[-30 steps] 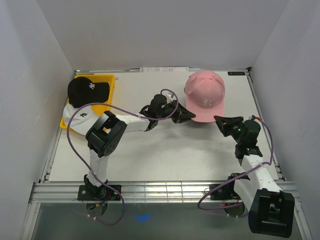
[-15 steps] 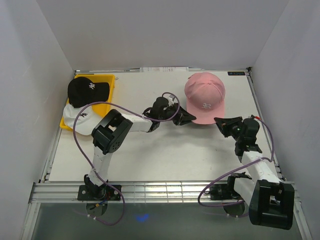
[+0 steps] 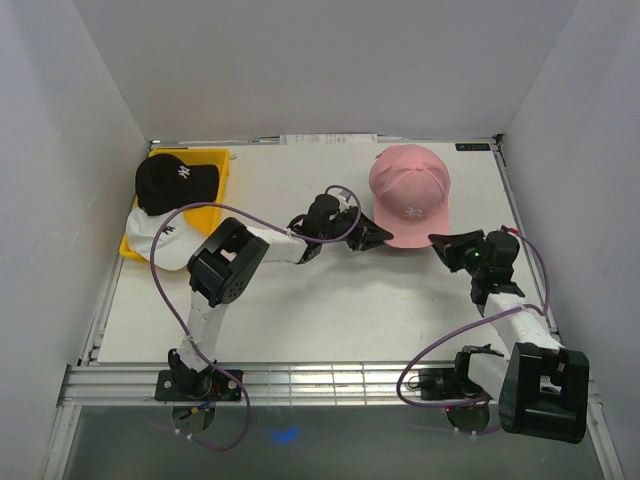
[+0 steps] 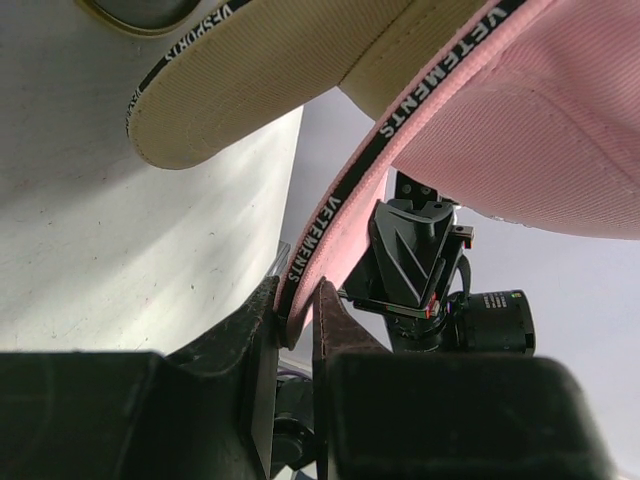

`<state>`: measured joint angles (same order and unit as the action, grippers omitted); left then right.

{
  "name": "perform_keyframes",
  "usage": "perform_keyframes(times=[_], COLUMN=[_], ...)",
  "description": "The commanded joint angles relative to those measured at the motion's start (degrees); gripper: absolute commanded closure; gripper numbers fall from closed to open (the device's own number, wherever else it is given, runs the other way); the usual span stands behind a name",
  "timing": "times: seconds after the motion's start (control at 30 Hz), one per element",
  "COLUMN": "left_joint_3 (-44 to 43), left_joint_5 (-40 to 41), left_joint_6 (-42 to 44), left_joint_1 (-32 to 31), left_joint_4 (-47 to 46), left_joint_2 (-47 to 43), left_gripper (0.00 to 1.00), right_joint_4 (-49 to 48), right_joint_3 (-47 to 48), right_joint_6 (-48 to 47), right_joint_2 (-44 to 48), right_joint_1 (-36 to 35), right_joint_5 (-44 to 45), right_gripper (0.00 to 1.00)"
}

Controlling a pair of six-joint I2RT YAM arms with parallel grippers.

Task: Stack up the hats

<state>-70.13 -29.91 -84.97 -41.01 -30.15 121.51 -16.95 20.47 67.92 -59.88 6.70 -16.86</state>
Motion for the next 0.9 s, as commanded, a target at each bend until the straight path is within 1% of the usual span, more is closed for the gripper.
perform_keyframes(times=[0.0,0.4,0.57,0.6,0.7,0.73,0.87], left_joint_3=[1.31,1.05,0.17,0.17,0.17,0.34,1.05], left_joint_5=[6.18,7.24,7.50,7.50,7.67,7.85,8.20], left_joint_6=[1.82,1.65,2.35,2.44,2.97,3.23,3.93], left_joint_1=[2.26,2.70,2.87,2.87,3.04,3.05,3.48], left_joint_4=[12.39,14.86,16.00,16.35,17.14,17.40,18.02], left_joint_2=[2.59,3.64,3.82,3.73,3.73,3.56,2.85], left_gripper=[1.00,0.99,0.89,0.84,0.79,0.75,0.65], right_joint_4=[4.82,6.32,6.14,6.05,6.14,6.14,6.14], right_joint_3=[2.03,2.82,2.91,3.00,2.91,3.00,3.17], right_joint_6=[-5.87,-7.63,-7.71,-7.72,-7.80,-7.98,-8.15], right_joint_2=[-1.64,-4.98,-6.04,-6.21,-6.66,-6.74,-7.18], right_joint_1=[2.79,2.79,2.79,2.79,2.79,2.79,2.79], right_joint_5=[9.39,9.57,9.04,8.95,8.60,8.51,7.55], right_gripper=[0.92,0.92,0.92,0.92,0.92,0.92,0.92])
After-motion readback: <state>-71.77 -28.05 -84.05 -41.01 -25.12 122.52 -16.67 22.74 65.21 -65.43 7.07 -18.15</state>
